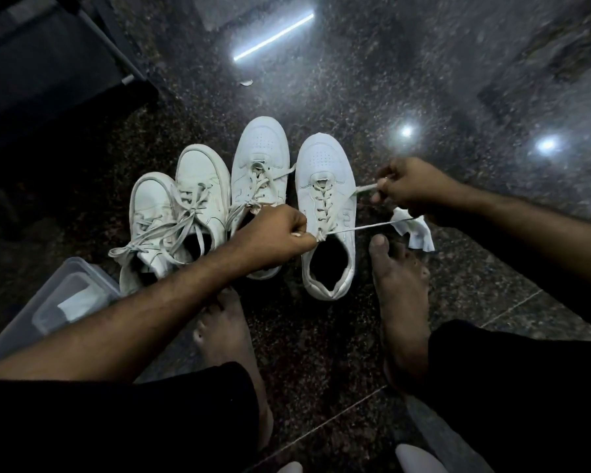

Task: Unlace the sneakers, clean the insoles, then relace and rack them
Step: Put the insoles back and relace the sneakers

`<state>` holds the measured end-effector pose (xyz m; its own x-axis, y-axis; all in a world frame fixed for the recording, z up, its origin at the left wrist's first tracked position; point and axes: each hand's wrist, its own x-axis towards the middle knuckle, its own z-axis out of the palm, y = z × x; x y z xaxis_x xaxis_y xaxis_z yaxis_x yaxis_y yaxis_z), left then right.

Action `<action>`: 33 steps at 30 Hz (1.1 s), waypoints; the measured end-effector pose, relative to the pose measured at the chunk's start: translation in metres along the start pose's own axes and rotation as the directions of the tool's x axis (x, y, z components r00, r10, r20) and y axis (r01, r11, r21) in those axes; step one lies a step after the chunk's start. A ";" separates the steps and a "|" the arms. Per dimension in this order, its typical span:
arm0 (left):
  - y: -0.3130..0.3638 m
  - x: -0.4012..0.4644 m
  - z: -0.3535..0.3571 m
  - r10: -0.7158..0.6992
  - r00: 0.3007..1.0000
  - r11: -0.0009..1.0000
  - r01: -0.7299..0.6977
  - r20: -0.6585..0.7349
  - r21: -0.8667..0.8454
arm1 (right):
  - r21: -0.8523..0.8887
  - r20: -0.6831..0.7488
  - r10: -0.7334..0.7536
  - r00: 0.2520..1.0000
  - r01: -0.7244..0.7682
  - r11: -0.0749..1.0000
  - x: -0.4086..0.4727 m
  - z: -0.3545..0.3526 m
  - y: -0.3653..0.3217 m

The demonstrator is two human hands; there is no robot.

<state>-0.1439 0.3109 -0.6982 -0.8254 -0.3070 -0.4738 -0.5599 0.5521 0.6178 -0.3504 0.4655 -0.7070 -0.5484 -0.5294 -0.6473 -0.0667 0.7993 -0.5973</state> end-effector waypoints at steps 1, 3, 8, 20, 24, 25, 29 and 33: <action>0.000 0.000 -0.001 0.004 1.000 1.000 -0.004 0.006 0.022 | -0.138 -0.004 0.005 1.000 -0.006 0.990 0.002 -0.002 0.004; 0.000 0.002 -0.003 0.015 1.000 0.995 -0.012 -0.024 0.096 | -0.369 0.024 -0.016 1.000 0.024 0.929 0.004 -0.005 0.009; 0.002 0.002 -0.003 0.048 0.998 0.997 -0.045 -0.039 0.059 | -0.339 -0.019 -0.170 0.985 0.154 0.928 -0.004 -0.001 0.006; 0.015 -0.006 -0.002 0.107 0.994 0.949 -0.099 0.012 -0.300 | 0.095 0.245 -0.332 0.911 0.318 0.943 -0.021 0.010 -0.024; 0.012 -0.002 -0.004 0.185 0.979 0.960 -0.199 -0.088 -0.196 | -0.093 0.154 -0.448 0.881 0.464 0.881 -0.019 0.014 -0.025; 0.012 0.000 -0.005 0.197 0.977 0.962 -0.210 -0.088 -0.177 | -0.104 0.115 -0.455 0.883 0.467 0.878 -0.019 0.013 -0.026; 0.010 -0.001 -0.006 0.262 0.963 0.959 -0.267 -0.061 -0.092 | -0.195 -0.135 -0.465 0.875 0.436 0.878 -0.021 0.008 -0.027; 0.006 -0.001 -0.006 0.367 0.928 0.929 -0.369 -0.060 -0.038 | -0.234 -0.180 -0.590 0.787 0.549 0.803 -0.026 0.008 -0.029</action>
<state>-0.1468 0.3106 -0.6900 -0.9760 -0.1290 -0.1756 -0.2179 0.5967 0.7723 -0.3275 0.4540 -0.6764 -0.5424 -0.8371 -0.0711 -0.5498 0.4176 -0.7234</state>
